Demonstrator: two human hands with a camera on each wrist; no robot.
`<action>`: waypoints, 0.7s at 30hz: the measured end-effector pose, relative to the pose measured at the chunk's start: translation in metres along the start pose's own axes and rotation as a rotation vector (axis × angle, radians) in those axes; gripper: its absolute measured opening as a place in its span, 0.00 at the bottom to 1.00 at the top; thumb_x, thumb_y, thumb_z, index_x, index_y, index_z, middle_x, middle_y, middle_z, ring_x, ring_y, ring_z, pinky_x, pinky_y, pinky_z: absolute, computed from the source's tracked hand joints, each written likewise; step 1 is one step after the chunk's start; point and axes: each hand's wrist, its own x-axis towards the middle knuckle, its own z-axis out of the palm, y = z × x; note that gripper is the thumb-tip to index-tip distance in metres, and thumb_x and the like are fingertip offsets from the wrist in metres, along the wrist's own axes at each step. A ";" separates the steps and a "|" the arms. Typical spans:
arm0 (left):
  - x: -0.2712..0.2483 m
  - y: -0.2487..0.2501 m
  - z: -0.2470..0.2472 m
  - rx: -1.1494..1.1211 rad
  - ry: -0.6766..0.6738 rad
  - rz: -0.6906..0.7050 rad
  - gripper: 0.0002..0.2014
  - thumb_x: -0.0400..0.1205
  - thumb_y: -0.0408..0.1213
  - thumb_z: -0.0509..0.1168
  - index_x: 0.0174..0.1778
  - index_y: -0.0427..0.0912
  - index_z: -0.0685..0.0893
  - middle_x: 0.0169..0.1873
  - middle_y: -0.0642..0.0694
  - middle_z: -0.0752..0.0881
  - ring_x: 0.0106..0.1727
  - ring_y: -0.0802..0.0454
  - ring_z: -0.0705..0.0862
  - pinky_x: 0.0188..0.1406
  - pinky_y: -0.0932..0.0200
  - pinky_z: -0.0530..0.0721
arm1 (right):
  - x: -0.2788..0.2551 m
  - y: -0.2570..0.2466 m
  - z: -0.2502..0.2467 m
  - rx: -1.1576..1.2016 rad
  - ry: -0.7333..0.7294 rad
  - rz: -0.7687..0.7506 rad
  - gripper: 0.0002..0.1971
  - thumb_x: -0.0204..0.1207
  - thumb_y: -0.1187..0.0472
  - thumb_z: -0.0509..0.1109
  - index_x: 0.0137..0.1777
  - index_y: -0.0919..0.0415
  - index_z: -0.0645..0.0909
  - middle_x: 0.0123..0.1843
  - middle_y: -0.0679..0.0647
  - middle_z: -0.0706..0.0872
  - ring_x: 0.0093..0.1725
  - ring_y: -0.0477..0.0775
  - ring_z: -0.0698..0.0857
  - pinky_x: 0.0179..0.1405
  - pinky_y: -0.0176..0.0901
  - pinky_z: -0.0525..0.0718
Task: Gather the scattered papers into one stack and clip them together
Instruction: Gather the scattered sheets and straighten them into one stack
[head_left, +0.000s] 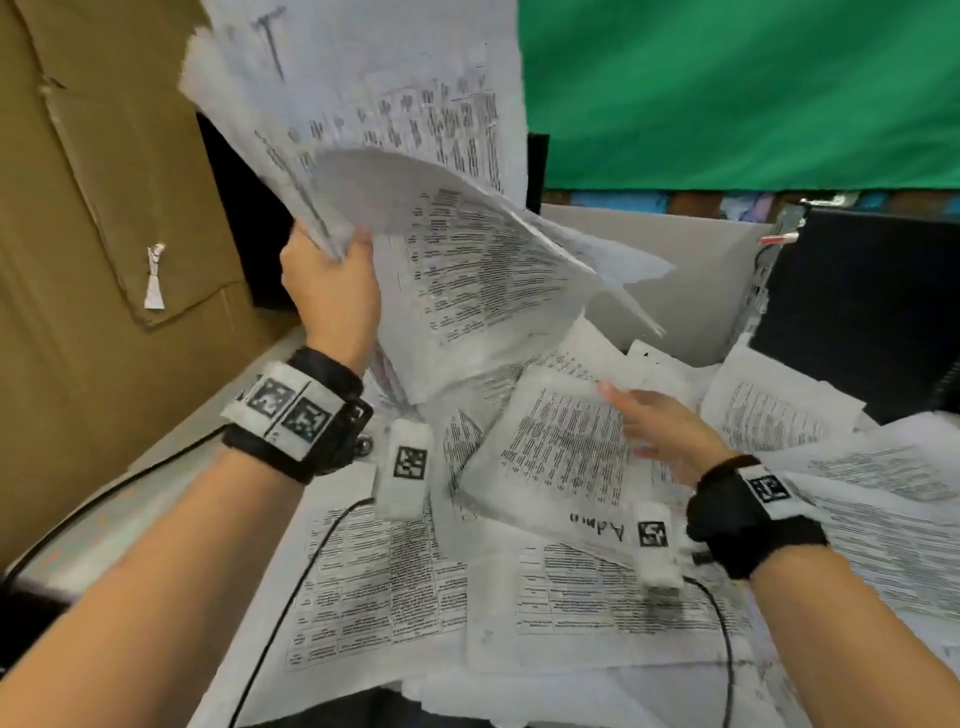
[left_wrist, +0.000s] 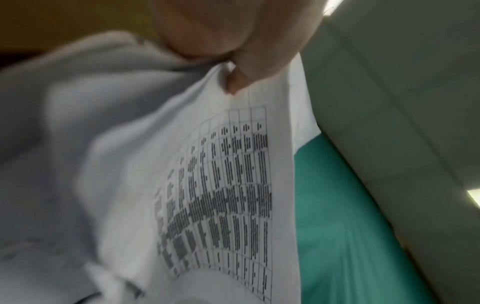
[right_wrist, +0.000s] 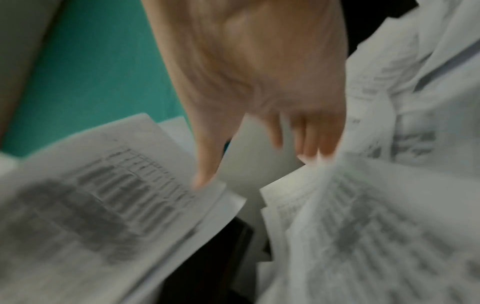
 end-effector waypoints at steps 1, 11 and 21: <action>-0.007 -0.014 0.003 -0.072 0.026 -0.139 0.17 0.73 0.35 0.66 0.58 0.42 0.83 0.55 0.42 0.88 0.57 0.47 0.86 0.60 0.45 0.85 | -0.015 -0.011 0.008 0.090 -0.184 0.046 0.50 0.49 0.25 0.77 0.67 0.57 0.76 0.70 0.61 0.79 0.65 0.61 0.84 0.70 0.60 0.79; -0.080 -0.087 0.026 -0.322 -0.240 -0.845 0.13 0.86 0.33 0.59 0.65 0.45 0.79 0.46 0.54 0.90 0.45 0.57 0.89 0.34 0.64 0.86 | -0.019 -0.005 0.004 0.639 0.134 0.025 0.14 0.85 0.58 0.65 0.61 0.69 0.80 0.55 0.62 0.88 0.55 0.65 0.87 0.65 0.64 0.83; -0.064 -0.081 0.045 -0.246 -0.600 -0.884 0.12 0.82 0.35 0.67 0.62 0.40 0.83 0.49 0.45 0.91 0.48 0.50 0.91 0.41 0.56 0.89 | -0.037 -0.023 -0.080 0.373 0.146 -0.208 0.18 0.85 0.57 0.65 0.70 0.64 0.80 0.62 0.58 0.90 0.58 0.54 0.90 0.57 0.49 0.88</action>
